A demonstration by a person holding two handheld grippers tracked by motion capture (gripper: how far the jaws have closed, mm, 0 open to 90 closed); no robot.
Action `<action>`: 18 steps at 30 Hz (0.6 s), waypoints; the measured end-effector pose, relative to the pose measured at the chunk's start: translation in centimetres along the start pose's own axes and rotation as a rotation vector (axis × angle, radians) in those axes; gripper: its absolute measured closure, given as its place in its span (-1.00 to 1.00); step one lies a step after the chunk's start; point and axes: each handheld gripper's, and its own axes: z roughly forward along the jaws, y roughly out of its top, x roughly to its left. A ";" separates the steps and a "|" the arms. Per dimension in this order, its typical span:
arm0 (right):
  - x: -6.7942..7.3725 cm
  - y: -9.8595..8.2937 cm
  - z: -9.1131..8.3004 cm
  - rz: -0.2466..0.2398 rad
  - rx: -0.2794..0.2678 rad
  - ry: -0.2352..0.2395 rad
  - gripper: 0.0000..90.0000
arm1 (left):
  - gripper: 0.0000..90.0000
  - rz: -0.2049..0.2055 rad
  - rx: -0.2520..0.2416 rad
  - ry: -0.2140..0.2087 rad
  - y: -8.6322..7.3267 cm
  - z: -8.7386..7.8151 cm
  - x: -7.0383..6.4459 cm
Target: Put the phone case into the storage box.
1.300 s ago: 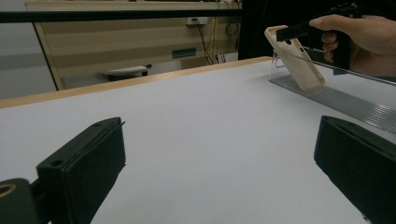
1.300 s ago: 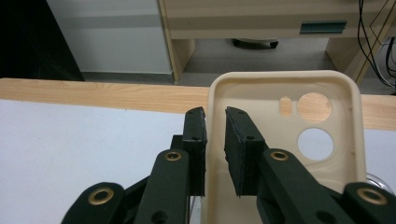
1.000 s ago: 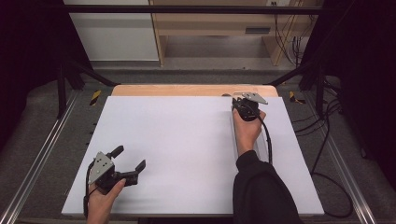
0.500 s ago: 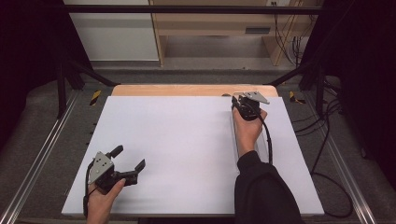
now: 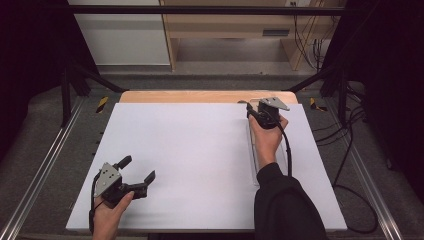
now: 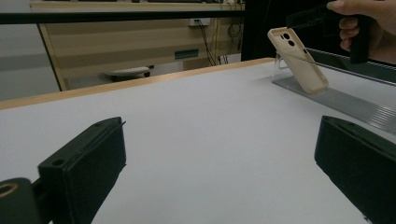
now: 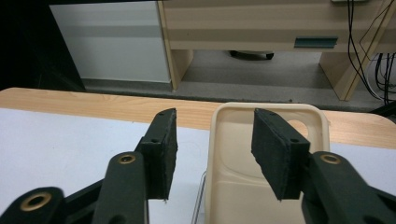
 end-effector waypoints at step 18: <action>0.4 0.6 -1.1 -0.035 -0.006 0.028 -0.31 | -0.96 -0.003 0.000 0.005 0.0 -0.1 0.1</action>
